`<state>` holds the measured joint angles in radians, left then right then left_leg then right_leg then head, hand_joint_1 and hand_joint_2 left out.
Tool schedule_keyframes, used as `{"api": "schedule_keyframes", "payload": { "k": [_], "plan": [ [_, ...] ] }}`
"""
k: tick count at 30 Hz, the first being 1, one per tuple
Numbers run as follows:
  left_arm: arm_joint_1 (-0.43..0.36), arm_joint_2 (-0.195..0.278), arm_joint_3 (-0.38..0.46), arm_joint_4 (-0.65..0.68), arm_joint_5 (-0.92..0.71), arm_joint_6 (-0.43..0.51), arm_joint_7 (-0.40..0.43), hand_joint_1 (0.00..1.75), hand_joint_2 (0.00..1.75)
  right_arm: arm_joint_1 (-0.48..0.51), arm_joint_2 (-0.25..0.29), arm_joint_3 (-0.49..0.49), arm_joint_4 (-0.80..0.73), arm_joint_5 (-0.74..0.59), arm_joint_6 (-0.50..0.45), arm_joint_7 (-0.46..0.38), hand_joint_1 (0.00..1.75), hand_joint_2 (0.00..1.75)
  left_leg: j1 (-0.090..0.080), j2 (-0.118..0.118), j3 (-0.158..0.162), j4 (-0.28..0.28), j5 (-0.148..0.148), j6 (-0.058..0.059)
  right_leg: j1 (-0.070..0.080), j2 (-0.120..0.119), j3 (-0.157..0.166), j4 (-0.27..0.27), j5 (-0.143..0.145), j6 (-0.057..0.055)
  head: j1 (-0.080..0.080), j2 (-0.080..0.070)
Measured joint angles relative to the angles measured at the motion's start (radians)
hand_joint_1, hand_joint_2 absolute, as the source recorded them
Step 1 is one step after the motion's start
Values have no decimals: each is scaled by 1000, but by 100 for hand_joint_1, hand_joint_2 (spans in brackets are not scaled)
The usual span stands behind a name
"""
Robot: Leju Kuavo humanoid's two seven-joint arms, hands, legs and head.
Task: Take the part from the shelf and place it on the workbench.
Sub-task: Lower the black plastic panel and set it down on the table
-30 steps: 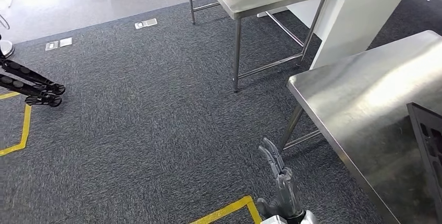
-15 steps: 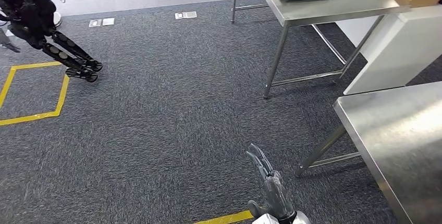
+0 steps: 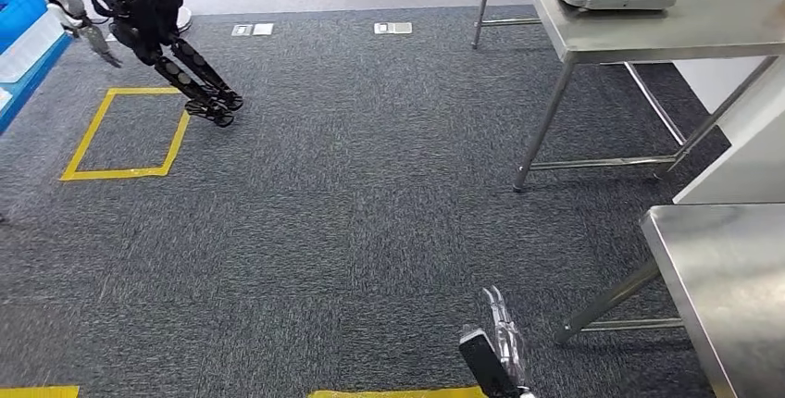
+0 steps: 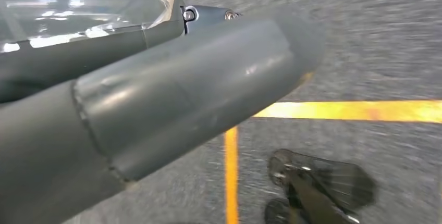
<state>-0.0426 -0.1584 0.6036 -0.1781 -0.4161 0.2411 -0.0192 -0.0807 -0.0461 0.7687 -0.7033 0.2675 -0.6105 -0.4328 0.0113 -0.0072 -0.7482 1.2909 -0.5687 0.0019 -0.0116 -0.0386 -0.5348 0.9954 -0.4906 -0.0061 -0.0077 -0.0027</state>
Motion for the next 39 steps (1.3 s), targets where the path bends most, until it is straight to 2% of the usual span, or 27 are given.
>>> {"api": "schedule_keyframes", "payload": {
  "k": [1, 2, 4, 6, 7, 8, 9, 11, 13, 15, 16, 17, 19, 20, 22, 23, 24, 26, 28, 30, 31, 32, 33, 34, 36, 37, 39],
  "plan": [
    [1, 0, 0, 0, -3, -5, 10, 0, 0, -18, 6, -17, 63, -3, 16, 35, 0, 0, 3, 4, -1, -3, 12, -2, 0, -13, 0, 0, -1, 0, 0, 0],
    [3, 1, 1, 0, -4, -13, 17, 0, 0, -34, 10, -31, 126, -3, 41, 81, 0, 0, 5, 11, 20, -43, 38, -3, 0, -26, 1, 0, -2, 0, 0, 0],
    [2, 1, 3, 0, 1, -38, 20, 0, 0, -50, 17, -49, 224, -1, 124, 201, 0, 0, 4, 44, 91, -171, 92, 0, 4, -48, 5, 1, -8, 7, 0, 0],
    [-3, 1, 10, 0, 14, -72, 18, 0, 0, -50, 24, -66, 307, -21, 273, 379, 0, 0, -2, 66, 138, -251, 111, 9, 10, -68, 9, 0, -17, 19, 2, 0],
    [-5, 0, 15, 0, 19, -90, 15, 0, 0, -44, 29, -75, 345, -32, 357, 485, 0, 0, -7, 64, 146, -263, 109, 16, 12, -80, 13, -1, -22, 27, 2, 0],
    [-5, -1, 20, 0, 23, -102, 14, 0, 0, -34, 33, -82, 375, -38, 421, 574, 0, 0, -10, 49, 146, -266, 108, 23, 12, -92, 20, -2, -25, 33, 3, 0],
    [-3, -2, 24, 0, 24, -110, 13, 0, 0, -22, 38, -86, 398, -37, 462, 636, 0, 0, -11, 36, 149, -270, 110, 31, 10, -90, 24, 1, -30, 39, 2, 0],
    [-1, -3, 27, 0, 28, -116, 12, 0, 0, 0, 46, -89, 432, -33, 489, 680, 0, 0, -8, 15, 154, -279, 118, 46, 4, -42, 9, 45, -58, 42, 4, 0],
    [-4, -4, 29, 0, 29, -120, 11, 0, 0, 11, 51, -91, 460, -31, 498, 686, 0, 0, -4, -4, 156, -282, 121, 54, -1, 17, -51, 165, -113, 35, 6, 0],
    [-7, -4, 32, 0, 29, -124, 10, 0, 0, 18, 53, -93, 481, -31, 504, 691, 0, 0, -5, -31, 156, -282, 121, 55, -2, 33, -113, 279, -148, 37, 6, 0],
    [-7, -5, 35, 0, 29, -124, 10, 0, 0, 19, 53, -95, 489, -31, 506, 692, 0, 0, -5, -47, 157, -282, 121, 55, -2, 35, -122, 288, -142, 44, 6, 0],
    [-6, -5, 37, 0, 29, -124, 10, 0, 0, 19, 53, -95, 495, -31, 508, 692, 0, 0, -5, -62, 158, -281, 120, 54, -3, 38, -111, 257, -120, 53, 6, 0],
    [-6, -6, 42, 0, 29, -124, 10, 0, 0, 17, 53, -96, 503, -31, 509, 692, 0, 0, -4, -90, 160, -280, 120, 50, -10, 67, -53, 118, -58, 68, 7, 0],
    [-6, -7, 43, 0, 29, -124, 10, 0, 0, 16, 53, -96, 506, -31, 509, 692, 0, 0, -6, -104, 160, -278, 119, 46, -12, 85, -28, 59, -34, 68, 7, 0],
    [-5, -7, 44, 0, 29, -124, 10, 0, 0, 14, 55, -97, 512, -31, 510, 693, 0, 0, -8, -126, 158, -277, 117, 34, -10, 102, -6, 9, -15, 55, 7, 0],
    [-3, -7, 45, 0, 29, -124, 10, 0, 0, 13, 56, -98, 514, -31, 510, 693, 0, 0, -7, -135, 157, -277, 117, 27, -7, 93, -2, 8, -12, 45, 7, 0],
    [-1, -6, 45, 0, 29, -124, 9, 0, 0, 10, 57, -98, 515, -31, 510, 694, 0, 0, -5, -135, 155, -276, 116, 22, -9, 83, 2, 7, -9, 37, 7, 0],
    [3, -6, 46, 0, 29, -124, 9, 0, 0, 8, 58, -98, 516, -31, 510, 695, 0, 0, -5, -86, 139, -241, 91, 13, -12, 61, 7, 3, -5, 21, 4, 0],
    [0, -6, 47, 0, 29, -124, 9, 0, 0, 10, 59, -98, 519, -31, 511, 698, 0, 0, -5, -22, 88, -131, 28, 6, -8, 35, 9, 2, -6, 8, -1, 0],
    [-1, -7, 47, 0, 30, -121, 8, 0, 0, 13, 61, -99, 523, -35, 514, 703, 0, 0, 0, -2, 28, -12, -19, 0, -3, 4, 9, 2, -9, 1, -2, 0],
    [-1, -7, 48, 0, 30, -115, 7, 0, 0, 14, 63, -101, 524, -41, 518, 699, 0, 0, 3, 1, 18, 8, -18, -2, -2, -10, 9, 2, -10, -1, -2, 0],
    [0, -8, 49, 0, 29, -106, 7, 0, 0, 15, 67, -104, 525, -47, 521, 687, 0, 0, 5, 6, 28, -12, 1, -4, -1, -22, 10, 3, -12, -1, -2, 0],
    [1, -8, 50, 0, 25, -94, 9, 0, 0, 16, 74, -107, 525, -50, 524, 667, 0, 0, 7, 17, 57, -67, 32, -4, -1, -33, 12, 3, -14, 0, -3, 0],
    [1, -9, 51, 0, 18, -82, 15, 0, 0, 16, 82, -109, 525, -48, 526, 645, 0, 0, 7, 39, 95, -139, 62, -3, 0, -42, 15, 3, -16, 2, -3, 0],
    [-4, -12, 51, 0, -2, -71, 38, 0, 0, 15, 98, -109, 525, -28, 524, 609, 0, 0, 2, 73, 153, -244, 94, 4, 7, -60, 20, 3, -24, 13, -1, 0],
    [-7, -14, 50, 0, -12, -71, 50, 0, 0, 14, 105, -107, 525, -17, 519, 601, 0, 0, -2, 77, 162, -263, 96, 10, 10, -69, 23, 3, -26, 19, 0, 0],
    [-6, -16, 46, 0, -31, -80, 62, 0, 0, 10, 115, -103, 525, -5, 506, 596, 0, 0, -8, 54, 162, -268, 97, 24, 12, -88, 29, 1, -31, 30, 1, 0]
  ]
}}
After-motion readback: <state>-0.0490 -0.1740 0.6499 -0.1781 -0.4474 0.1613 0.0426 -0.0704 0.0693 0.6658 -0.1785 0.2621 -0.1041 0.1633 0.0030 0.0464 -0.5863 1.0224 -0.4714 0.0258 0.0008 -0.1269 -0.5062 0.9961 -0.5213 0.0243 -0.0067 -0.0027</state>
